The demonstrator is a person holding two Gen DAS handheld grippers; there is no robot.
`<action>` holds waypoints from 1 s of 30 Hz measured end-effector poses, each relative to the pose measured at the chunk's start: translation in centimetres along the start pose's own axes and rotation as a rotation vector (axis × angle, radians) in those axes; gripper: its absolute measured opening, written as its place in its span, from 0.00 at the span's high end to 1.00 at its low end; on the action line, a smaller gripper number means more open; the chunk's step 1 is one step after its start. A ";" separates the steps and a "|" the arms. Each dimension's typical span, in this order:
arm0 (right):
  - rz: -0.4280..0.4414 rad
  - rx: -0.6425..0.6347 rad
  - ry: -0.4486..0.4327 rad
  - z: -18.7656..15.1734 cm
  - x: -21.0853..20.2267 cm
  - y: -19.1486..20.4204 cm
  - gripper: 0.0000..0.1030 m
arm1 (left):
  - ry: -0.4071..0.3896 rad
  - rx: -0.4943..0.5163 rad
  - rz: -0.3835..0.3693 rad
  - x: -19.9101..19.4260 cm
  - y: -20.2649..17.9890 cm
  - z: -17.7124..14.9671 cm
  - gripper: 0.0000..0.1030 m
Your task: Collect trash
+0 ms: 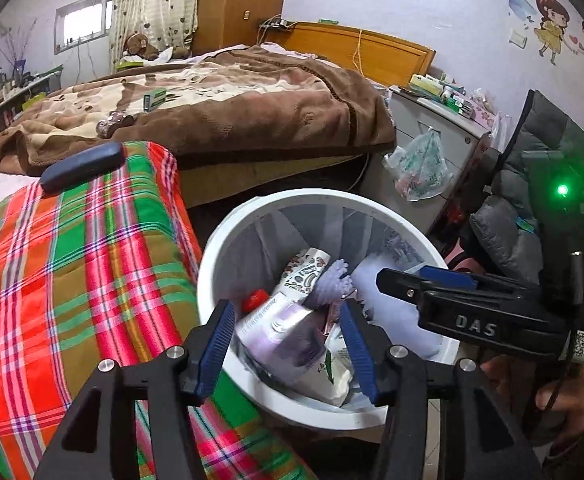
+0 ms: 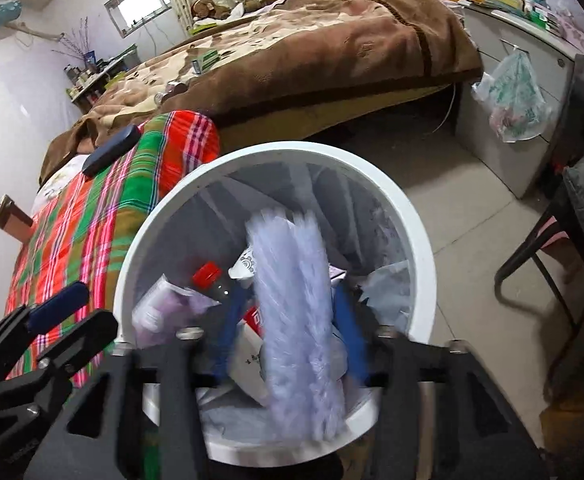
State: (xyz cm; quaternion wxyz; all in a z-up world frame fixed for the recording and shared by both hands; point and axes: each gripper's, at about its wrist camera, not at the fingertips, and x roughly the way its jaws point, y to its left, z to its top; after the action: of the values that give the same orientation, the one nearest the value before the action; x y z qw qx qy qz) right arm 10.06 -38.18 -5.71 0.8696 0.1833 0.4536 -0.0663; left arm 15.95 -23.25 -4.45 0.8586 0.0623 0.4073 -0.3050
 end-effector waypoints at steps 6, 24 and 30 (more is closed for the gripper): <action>-0.007 0.012 -0.032 -0.3 -1.3 0.0 0.39 | -0.027 -0.014 0.004 -1.6 0.4 -0.3 0.44; -0.068 -0.044 -0.205 -3.8 -6.1 3.9 0.39 | -0.135 -0.030 0.115 -8.1 1.1 -3.6 0.43; -0.101 -0.064 -0.273 -5.4 -7.6 5.0 0.39 | -0.172 -0.025 0.180 -10.6 0.8 -5.4 0.43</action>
State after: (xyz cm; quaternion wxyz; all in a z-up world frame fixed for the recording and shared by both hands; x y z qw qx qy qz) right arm 2.88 -31.85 -1.03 0.9241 0.1220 0.3418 -0.1197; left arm 7.72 -15.73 -0.30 0.9150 0.0616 0.3285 -0.2259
